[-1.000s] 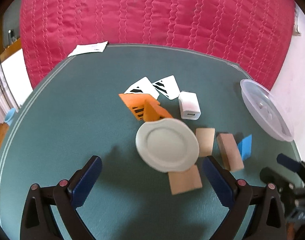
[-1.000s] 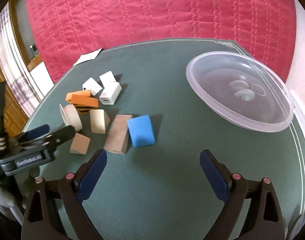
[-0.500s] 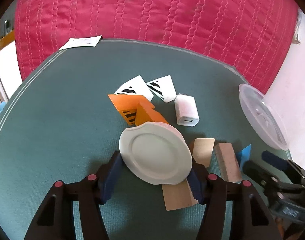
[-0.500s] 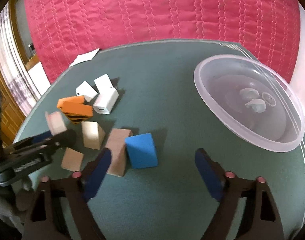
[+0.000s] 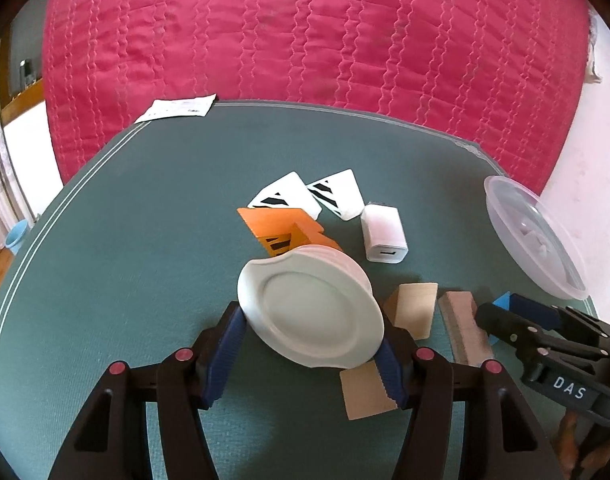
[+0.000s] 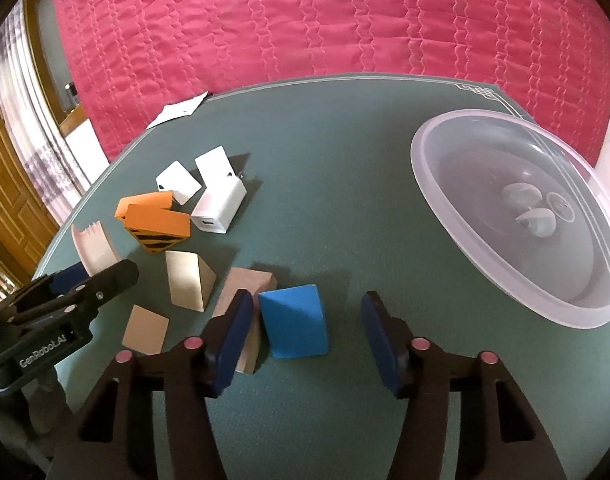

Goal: Organize rigid objects
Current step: 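Grasp the white plate rim with the left gripper while the right gripper grasps the blue block, then carry the blue block into the clear bowl and open the right gripper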

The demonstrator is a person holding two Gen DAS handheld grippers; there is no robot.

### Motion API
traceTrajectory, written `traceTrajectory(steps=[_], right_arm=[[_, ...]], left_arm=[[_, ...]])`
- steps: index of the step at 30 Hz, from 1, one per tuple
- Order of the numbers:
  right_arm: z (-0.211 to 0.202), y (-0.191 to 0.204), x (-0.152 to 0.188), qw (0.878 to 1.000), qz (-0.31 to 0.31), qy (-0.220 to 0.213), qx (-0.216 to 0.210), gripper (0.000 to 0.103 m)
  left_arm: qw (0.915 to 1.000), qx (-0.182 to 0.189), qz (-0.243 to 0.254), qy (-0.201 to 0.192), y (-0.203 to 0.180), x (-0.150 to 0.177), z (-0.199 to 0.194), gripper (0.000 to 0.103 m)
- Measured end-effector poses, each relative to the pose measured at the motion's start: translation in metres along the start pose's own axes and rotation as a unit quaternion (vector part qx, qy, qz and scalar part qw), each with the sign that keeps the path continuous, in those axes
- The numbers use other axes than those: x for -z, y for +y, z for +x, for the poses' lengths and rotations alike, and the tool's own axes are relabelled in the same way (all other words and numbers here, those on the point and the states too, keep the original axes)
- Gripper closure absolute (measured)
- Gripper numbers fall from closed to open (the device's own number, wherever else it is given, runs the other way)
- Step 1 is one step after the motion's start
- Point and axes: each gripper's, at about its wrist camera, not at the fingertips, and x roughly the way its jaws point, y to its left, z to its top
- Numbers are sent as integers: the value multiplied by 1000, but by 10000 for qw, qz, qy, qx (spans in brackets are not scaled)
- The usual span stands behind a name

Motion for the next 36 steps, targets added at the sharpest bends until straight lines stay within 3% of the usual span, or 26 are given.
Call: traceTrajectory(steps=[5, 13, 18, 25, 36], right_arm=[[-1, -2, 4, 10000, 10, 35, 38, 63], [-1, 5, 6, 9995, -217, -47, 240, 70], [-6, -1, 5, 9998, -55, -132, 155, 70], [-42, -10, -8, 9975, 160, -677, 92, 70], [-96, -77, -34, 9863, 812, -1200, 785, 71]], left_arm=[[10000, 3, -48, 18, 2, 0, 1, 39], [10000, -12, -62, 22, 3, 2, 2, 39], [10000, -39, -44, -14, 2, 2, 0, 39], [9997, -218, -24, -129, 2, 0, -7, 39], [9984, -449, 179, -289, -13, -9, -26, 39]])
